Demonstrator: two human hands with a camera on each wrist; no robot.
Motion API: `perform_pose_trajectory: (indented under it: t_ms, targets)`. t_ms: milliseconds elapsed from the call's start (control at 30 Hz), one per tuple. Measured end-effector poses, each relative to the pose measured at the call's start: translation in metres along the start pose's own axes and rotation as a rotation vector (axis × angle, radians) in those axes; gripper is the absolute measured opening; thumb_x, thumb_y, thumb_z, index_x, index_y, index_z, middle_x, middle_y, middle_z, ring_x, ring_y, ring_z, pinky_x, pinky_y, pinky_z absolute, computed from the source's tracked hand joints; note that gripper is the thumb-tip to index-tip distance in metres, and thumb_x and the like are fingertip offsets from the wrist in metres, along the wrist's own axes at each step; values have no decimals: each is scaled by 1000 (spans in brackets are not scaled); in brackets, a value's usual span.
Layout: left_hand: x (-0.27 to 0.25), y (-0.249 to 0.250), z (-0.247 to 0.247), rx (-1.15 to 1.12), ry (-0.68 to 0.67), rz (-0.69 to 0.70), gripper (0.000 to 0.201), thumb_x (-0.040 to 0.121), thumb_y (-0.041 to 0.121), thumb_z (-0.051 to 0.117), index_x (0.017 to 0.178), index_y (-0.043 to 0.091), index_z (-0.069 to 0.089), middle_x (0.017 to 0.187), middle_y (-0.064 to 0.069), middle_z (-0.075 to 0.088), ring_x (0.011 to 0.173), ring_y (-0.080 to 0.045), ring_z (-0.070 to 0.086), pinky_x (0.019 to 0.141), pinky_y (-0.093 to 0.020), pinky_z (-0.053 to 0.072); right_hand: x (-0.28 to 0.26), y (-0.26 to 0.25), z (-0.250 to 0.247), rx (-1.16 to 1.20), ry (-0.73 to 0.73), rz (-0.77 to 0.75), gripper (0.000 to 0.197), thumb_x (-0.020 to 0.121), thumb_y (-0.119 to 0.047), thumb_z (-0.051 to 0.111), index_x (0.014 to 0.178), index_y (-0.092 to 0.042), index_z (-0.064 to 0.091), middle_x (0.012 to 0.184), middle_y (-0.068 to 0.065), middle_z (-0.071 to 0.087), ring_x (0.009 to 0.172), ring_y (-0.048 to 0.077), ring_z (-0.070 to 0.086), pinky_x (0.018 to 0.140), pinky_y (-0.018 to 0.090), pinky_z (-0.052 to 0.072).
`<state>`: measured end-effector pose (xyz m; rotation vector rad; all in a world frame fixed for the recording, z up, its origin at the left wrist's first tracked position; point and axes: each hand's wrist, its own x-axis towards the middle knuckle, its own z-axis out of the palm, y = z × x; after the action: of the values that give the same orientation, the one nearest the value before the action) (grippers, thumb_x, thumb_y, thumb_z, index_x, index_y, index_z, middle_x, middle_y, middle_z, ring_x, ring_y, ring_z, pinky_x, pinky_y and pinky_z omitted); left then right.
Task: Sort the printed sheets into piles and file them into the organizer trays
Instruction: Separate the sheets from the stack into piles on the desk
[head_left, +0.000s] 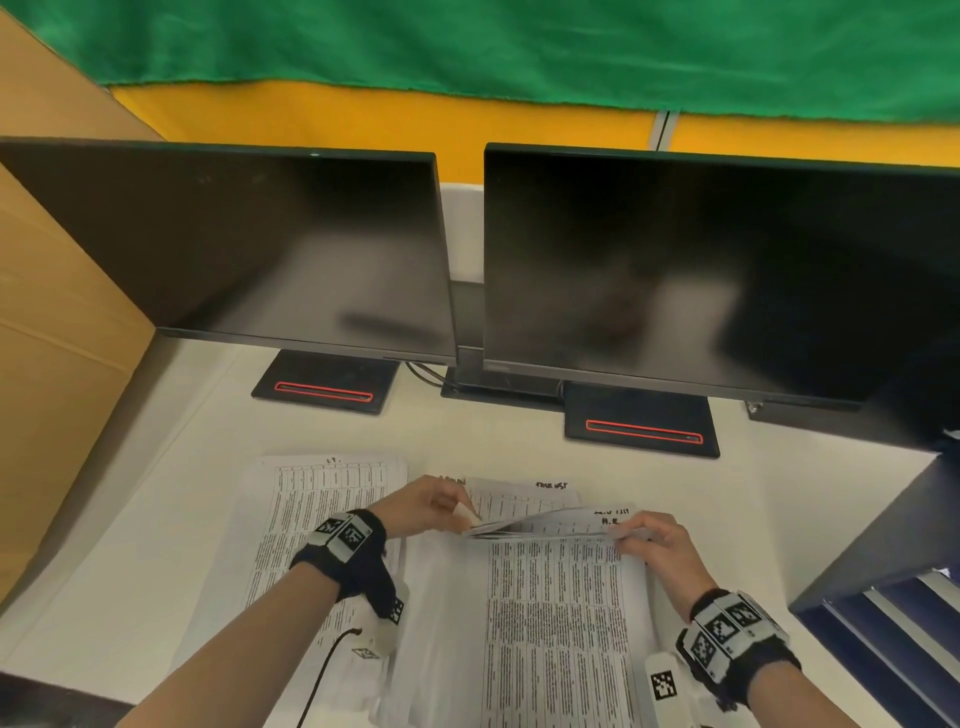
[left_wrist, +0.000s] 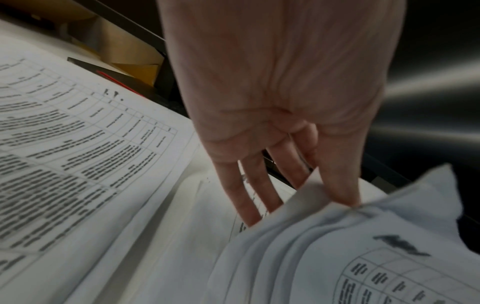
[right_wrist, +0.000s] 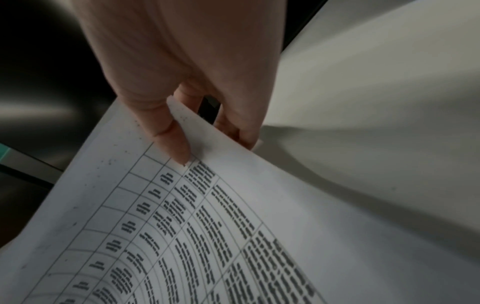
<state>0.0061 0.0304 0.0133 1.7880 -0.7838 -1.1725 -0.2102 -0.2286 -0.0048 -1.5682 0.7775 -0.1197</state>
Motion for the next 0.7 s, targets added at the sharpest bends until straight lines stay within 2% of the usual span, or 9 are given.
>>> perform_pose_trajectory:
  t_ms: [100,200,267,333,400,467,533,633,700]
  targets:
    - [-3,0,2,2,-43,-81,36,73,37,71,98,10,68,118,-7,65,110,-25,60,94,-39,47,2,-2,2,0,-17,9,12,76,14,63,83,7,70,96,15,65,90,17,57,74,14,40]
    - [-2,6,3,-43,78,-189,41,85,56,49,92,20,68,107,-1,65,99,-17,58,88,-30,47,3,0,2,13,-26,19,11,77,13,63,77,5,70,92,16,72,94,26,61,74,20,43]
    - [3,5,3,-38,230,-215,32,95,41,43,92,19,65,99,-8,60,89,-20,57,87,-36,50,3,1,1,24,-26,17,13,76,14,63,75,3,71,89,14,73,94,27,62,76,22,43]
    - [8,3,4,95,343,-215,16,96,15,40,103,17,55,91,-12,55,77,-23,57,79,-39,55,3,2,1,27,-37,11,16,75,13,64,73,-1,72,92,15,74,96,27,63,81,25,45]
    - [12,3,4,328,360,-227,29,92,4,40,116,17,48,92,-9,49,76,-26,57,73,-39,57,4,3,0,21,-50,11,15,76,12,64,74,1,73,96,16,74,98,27,64,85,26,46]
    - [15,5,4,633,379,-248,32,89,7,47,120,15,51,110,-10,42,88,-30,58,80,-35,54,4,3,-1,25,-51,15,13,76,13,64,75,3,72,97,17,74,99,27,64,83,25,46]
    - [17,5,1,834,439,-210,24,88,14,54,112,11,59,116,-10,42,94,-28,58,82,-33,50,3,3,-1,38,-49,12,15,76,13,64,74,0,72,97,16,74,99,27,64,80,24,45]
    - [18,12,-4,1012,505,-62,16,89,22,56,94,10,65,102,-8,55,92,-26,56,71,-32,43,1,2,-2,47,-45,9,19,76,12,63,72,-4,71,97,16,73,98,26,63,79,23,44]
    - [18,17,-7,1126,538,72,8,83,20,64,78,13,66,82,-5,62,78,-25,57,63,-31,41,3,2,-4,50,-41,14,21,75,12,64,68,-7,71,96,17,73,99,27,63,85,27,45]
